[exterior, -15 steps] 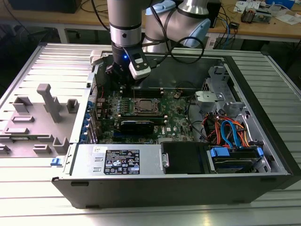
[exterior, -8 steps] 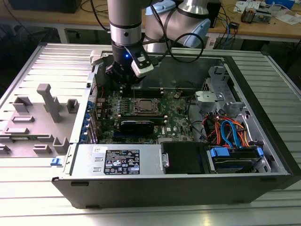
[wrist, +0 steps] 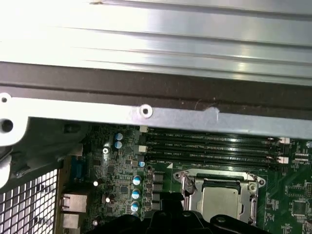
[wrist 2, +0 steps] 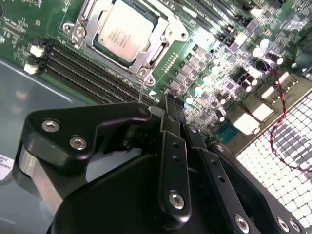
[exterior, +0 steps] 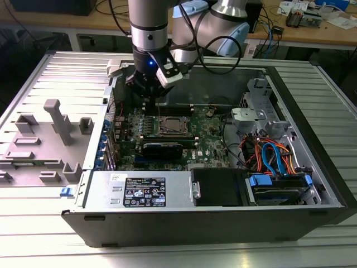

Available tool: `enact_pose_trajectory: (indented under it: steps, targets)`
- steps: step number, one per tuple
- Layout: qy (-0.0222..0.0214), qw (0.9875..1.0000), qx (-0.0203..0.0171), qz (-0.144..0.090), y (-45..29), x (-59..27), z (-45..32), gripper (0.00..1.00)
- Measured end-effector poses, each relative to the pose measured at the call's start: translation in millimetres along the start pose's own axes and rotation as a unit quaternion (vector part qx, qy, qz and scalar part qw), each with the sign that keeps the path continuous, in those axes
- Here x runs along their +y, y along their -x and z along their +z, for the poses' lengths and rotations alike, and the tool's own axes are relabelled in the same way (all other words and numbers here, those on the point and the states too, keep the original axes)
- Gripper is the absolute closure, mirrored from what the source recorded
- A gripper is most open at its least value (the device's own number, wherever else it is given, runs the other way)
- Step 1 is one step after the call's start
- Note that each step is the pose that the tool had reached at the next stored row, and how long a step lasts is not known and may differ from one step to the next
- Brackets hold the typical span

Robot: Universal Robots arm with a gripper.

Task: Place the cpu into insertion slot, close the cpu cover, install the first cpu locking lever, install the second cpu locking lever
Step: 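Install the first cpu locking lever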

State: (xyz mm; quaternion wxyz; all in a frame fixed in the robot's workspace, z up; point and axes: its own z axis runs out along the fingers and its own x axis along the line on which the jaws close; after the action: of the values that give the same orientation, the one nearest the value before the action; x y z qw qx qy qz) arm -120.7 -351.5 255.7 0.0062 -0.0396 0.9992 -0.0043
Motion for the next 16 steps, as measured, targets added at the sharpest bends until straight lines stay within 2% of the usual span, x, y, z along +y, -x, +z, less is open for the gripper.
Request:
enact_pose_trajectory:
  steps: [12, 16]
  targets:
    - [-0.0008, 1.0000, 0.0000, -0.001, 0.4, 4.5, 0.0, 0.89]
    - [-0.0010, 1.0000, 0.0000, -0.001, 4.6, 5.7, 0.0, 0.89]
